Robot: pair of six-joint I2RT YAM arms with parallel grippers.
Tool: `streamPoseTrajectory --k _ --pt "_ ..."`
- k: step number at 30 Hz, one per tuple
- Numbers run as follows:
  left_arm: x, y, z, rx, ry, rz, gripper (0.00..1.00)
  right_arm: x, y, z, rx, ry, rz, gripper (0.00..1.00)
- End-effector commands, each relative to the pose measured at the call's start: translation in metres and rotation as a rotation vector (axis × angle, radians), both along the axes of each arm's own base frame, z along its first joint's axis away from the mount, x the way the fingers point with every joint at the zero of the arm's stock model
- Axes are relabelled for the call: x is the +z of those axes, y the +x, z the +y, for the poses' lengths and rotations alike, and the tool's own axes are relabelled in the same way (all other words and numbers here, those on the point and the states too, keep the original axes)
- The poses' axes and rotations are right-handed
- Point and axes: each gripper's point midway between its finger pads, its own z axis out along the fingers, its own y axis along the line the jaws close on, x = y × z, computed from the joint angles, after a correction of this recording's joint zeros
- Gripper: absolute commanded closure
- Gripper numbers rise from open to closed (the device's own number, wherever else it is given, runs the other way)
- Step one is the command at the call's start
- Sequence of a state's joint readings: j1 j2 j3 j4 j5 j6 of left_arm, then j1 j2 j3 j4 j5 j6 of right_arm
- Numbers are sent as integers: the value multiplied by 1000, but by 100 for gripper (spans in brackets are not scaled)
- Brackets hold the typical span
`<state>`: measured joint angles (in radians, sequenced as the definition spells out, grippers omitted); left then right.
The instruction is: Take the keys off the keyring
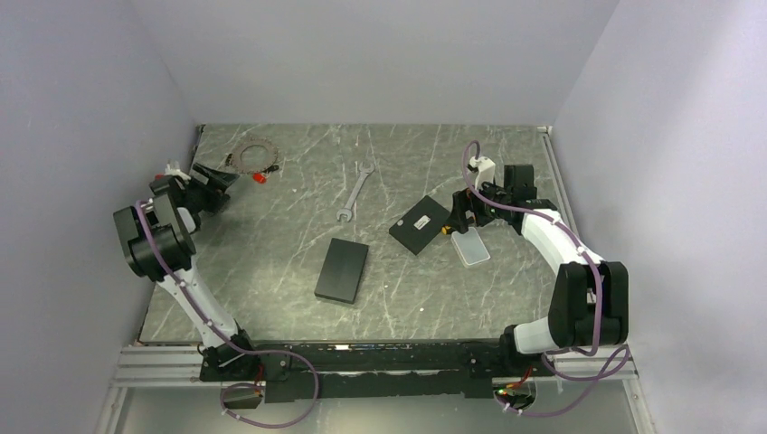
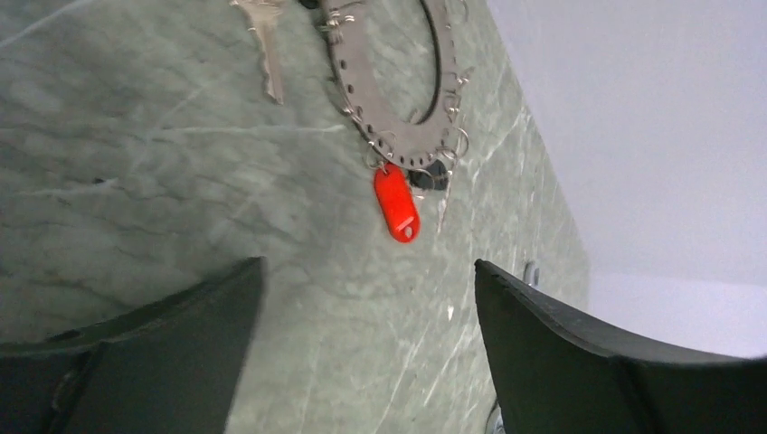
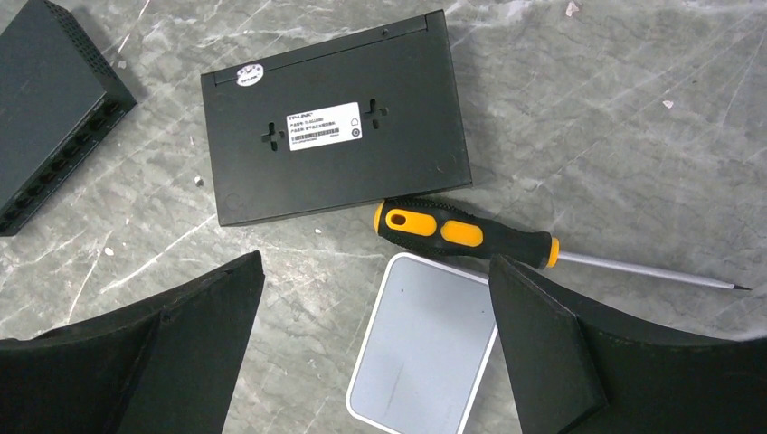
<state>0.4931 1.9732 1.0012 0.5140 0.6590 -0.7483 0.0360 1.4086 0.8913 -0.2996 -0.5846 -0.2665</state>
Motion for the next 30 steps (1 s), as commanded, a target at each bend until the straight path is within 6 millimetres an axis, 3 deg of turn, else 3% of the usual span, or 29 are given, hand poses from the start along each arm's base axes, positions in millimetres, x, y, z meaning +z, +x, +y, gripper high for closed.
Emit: streamPoseTrajectory --k 1,11,20,24,30 --pt "14 29 8 48 -142 -110 9 17 13 -1 16 -9 -64 0" --pt "-25 56 16 126 -304 15 14 8 14 -2 13 -17 -38 0" --pt "-44 78 1 132 -386 83 13 3 17 -5 -4 -30 -28 0" --pt "-49 85 -6 120 -416 103 20 2 18 -5 -5 -29 -24 0" --pt "-54 96 -9 101 -458 98 40 1 18 -5 -8 -27 -20 0"
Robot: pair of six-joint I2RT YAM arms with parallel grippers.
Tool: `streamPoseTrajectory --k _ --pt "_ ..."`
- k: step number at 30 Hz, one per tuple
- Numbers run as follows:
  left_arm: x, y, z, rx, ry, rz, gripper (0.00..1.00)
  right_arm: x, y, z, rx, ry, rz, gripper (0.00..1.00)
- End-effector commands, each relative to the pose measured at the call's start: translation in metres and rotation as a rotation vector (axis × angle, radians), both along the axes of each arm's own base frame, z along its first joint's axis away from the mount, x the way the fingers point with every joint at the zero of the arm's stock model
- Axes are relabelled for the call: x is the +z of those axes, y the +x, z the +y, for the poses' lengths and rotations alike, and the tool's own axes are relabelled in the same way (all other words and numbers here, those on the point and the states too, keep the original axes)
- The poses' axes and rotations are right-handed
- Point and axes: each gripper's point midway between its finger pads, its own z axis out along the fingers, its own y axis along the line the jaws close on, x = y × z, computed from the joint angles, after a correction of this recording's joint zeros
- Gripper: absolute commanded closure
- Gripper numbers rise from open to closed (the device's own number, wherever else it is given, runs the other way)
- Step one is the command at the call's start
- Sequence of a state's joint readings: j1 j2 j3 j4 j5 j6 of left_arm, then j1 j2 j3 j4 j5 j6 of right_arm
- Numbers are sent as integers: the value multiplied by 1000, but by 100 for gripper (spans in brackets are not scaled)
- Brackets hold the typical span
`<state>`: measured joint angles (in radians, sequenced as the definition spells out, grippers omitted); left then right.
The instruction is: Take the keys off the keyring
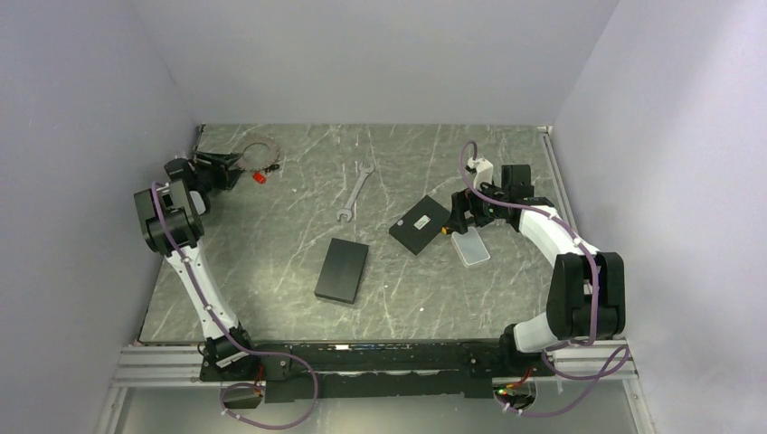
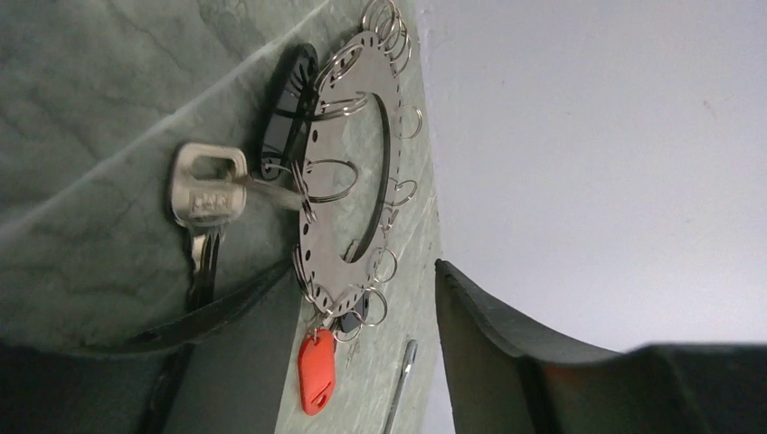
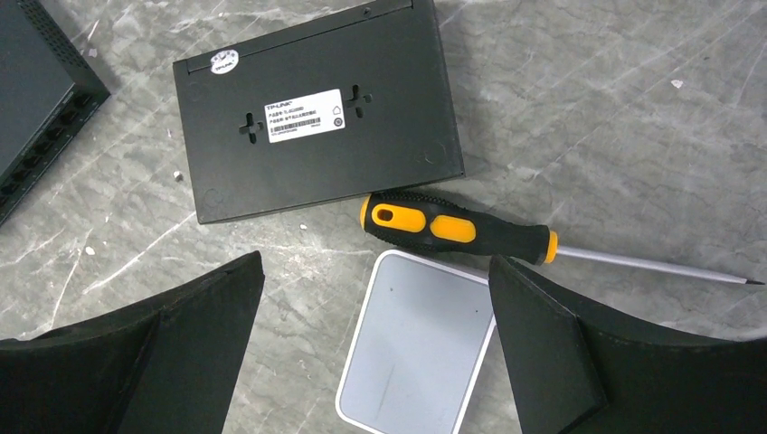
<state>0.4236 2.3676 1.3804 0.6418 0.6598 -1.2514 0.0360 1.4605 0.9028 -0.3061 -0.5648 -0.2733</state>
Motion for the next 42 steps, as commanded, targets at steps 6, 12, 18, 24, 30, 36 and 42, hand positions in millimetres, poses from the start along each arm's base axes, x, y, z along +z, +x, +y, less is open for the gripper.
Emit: streamPoseTrajectory --k 6,12,18,24,30,36,42 --pt "-38 4 -4 1 -56 87 49 16 17 -3 -6 -12 -61 0" --pt "-34 6 -5 -12 -40 68 67 15 17 -4 -6 -10 -59 0" --pt "-19 8 -4 -24 1 39 87 16 16 -3 -4 -6 -58 0" --pt "13 6 -12 -73 97 -15 100 20 15 -1 3 7 -61 0" --pt "51 -2 -33 -170 251 -74 100 27 13 1 9 17 -78 0" --pt "95 -13 -66 -299 418 -165 100 36 11 5 22 42 -92 0" --pt "133 -27 -104 -430 542 -235 100 46 9 8 34 58 -116 0"
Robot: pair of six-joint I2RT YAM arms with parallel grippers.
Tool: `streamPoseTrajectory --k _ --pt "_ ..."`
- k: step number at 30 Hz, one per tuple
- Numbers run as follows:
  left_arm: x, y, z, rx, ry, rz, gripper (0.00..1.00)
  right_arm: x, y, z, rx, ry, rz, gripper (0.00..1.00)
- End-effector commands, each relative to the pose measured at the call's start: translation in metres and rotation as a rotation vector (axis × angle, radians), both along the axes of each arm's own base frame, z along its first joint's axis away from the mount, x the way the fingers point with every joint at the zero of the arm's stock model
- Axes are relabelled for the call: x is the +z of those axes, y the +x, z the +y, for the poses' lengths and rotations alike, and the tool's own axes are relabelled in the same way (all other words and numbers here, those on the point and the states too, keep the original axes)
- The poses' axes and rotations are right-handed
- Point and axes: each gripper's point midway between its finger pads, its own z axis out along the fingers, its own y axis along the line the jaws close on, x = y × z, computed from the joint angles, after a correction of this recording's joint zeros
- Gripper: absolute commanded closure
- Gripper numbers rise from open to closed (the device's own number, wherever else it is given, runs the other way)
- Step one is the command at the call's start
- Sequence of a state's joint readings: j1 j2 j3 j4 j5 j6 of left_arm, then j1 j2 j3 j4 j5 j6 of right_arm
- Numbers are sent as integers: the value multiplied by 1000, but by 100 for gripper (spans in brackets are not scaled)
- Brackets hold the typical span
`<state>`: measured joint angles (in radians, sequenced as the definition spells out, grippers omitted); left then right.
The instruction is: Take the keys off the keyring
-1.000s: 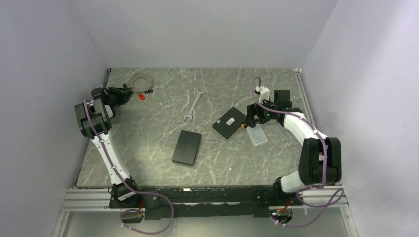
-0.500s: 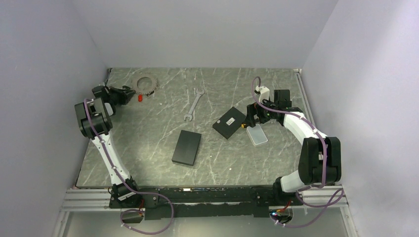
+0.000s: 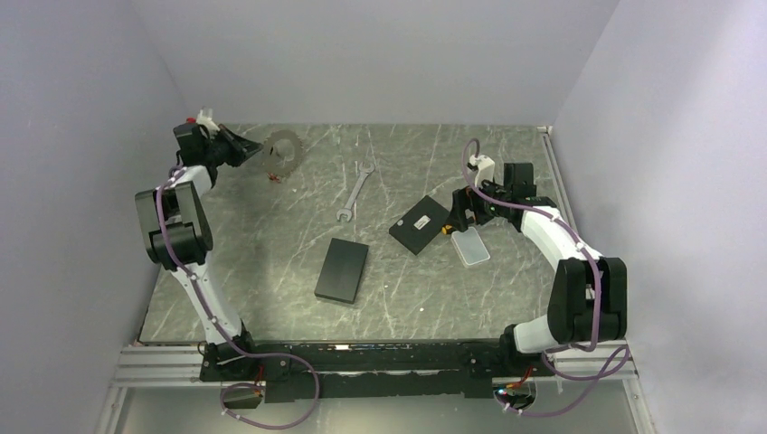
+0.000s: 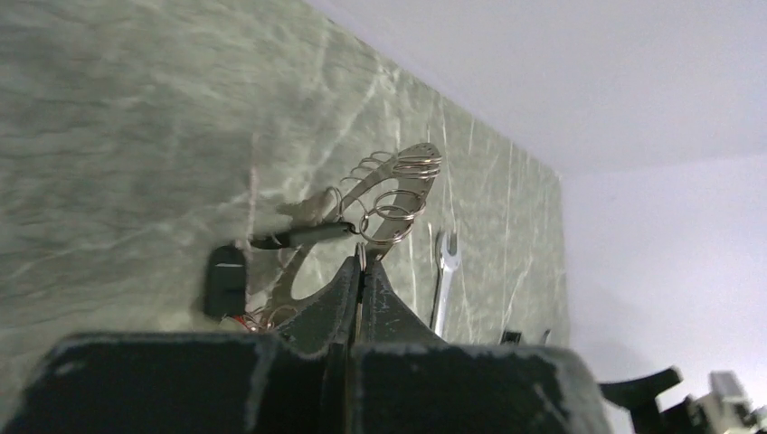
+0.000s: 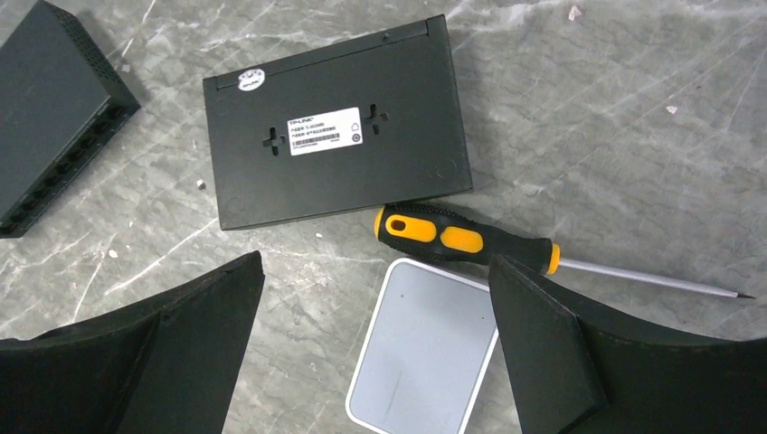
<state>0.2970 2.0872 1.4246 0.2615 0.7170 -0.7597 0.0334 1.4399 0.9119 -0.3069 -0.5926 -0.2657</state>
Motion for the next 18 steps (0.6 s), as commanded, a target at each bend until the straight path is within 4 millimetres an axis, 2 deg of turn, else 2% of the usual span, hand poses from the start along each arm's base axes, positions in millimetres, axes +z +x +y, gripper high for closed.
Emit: streamPoseTrajectory --k 1,7,18 --pt "52 -13 -32 -148 152 -120 100 35 7 5 24 36 -96 0" --pt "84 -34 -82 -290 268 -199 100 47 3 11 44 72 -122 0" --pt "117 -83 -156 -504 425 -275 100 78 -16 39 162 233 -222 0"
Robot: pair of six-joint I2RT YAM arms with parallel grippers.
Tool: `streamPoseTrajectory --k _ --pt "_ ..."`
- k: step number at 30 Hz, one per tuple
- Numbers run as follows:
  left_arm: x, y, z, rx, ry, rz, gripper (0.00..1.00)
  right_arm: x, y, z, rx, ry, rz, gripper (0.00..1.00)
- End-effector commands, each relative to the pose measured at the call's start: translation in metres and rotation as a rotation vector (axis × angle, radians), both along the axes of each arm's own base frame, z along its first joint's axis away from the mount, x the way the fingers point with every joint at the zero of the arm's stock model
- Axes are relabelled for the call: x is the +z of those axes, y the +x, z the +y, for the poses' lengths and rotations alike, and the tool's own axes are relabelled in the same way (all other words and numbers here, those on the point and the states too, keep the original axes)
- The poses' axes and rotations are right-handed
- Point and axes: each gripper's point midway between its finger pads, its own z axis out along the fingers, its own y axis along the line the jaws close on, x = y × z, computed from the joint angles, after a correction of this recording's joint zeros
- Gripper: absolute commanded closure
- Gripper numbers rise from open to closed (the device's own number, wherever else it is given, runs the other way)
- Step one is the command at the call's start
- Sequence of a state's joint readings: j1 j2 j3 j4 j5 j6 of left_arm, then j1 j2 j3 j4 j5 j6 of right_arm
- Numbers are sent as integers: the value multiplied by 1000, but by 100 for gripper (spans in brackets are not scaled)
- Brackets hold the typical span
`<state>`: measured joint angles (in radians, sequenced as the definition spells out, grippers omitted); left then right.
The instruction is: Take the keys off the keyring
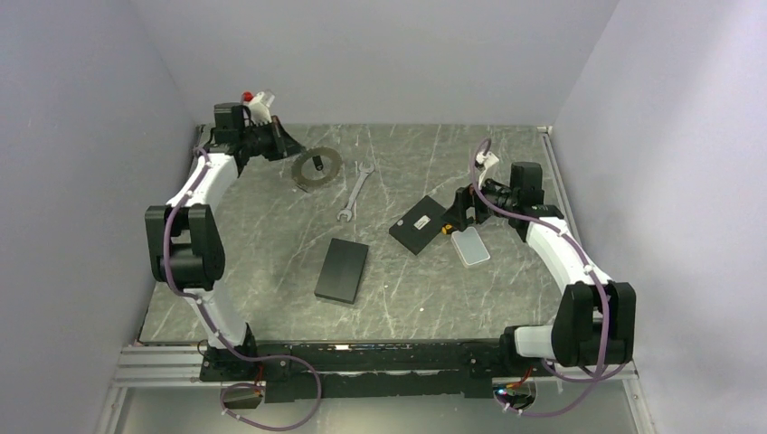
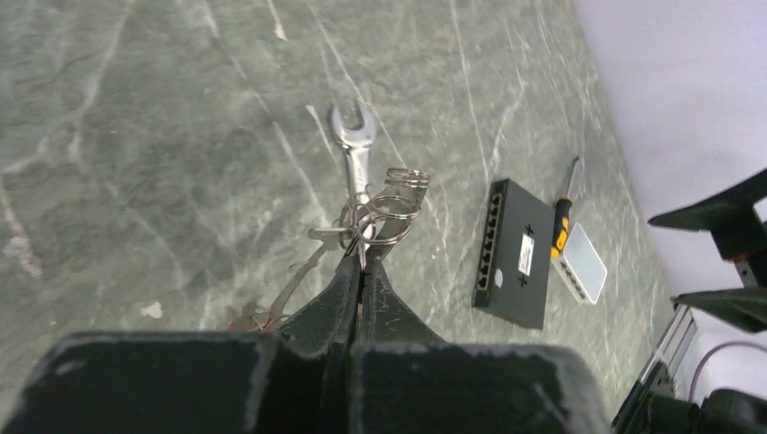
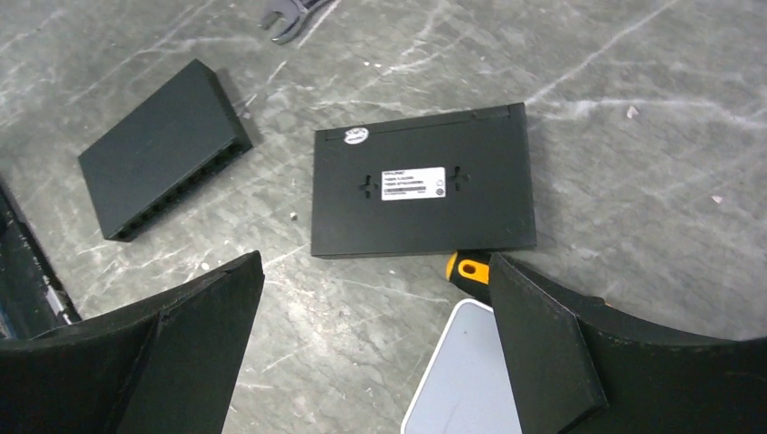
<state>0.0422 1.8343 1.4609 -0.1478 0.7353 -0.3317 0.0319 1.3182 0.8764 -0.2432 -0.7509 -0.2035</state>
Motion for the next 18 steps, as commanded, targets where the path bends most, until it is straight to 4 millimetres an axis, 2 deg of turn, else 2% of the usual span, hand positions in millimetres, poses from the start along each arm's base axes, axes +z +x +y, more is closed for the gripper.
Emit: streamPoseTrajectory --k 1,6,9,13,18 --pt "55 -27 -35 -156 104 -170 100 36 -4 18 90 96 -134 0" --pt "73 -71 -87 -350 100 -209 100 67 -12 38 183 165 -247 0" --pt "83 -92 -110 -437 73 -214 100 78 -11 51 211 206 -260 0" --pt "87 -123 -143 -549 31 -175 100 87 -11 70 243 236 -295 0" --pt "86 -149 -176 -640 -11 -126 100 81 -28 92 317 281 -262 0"
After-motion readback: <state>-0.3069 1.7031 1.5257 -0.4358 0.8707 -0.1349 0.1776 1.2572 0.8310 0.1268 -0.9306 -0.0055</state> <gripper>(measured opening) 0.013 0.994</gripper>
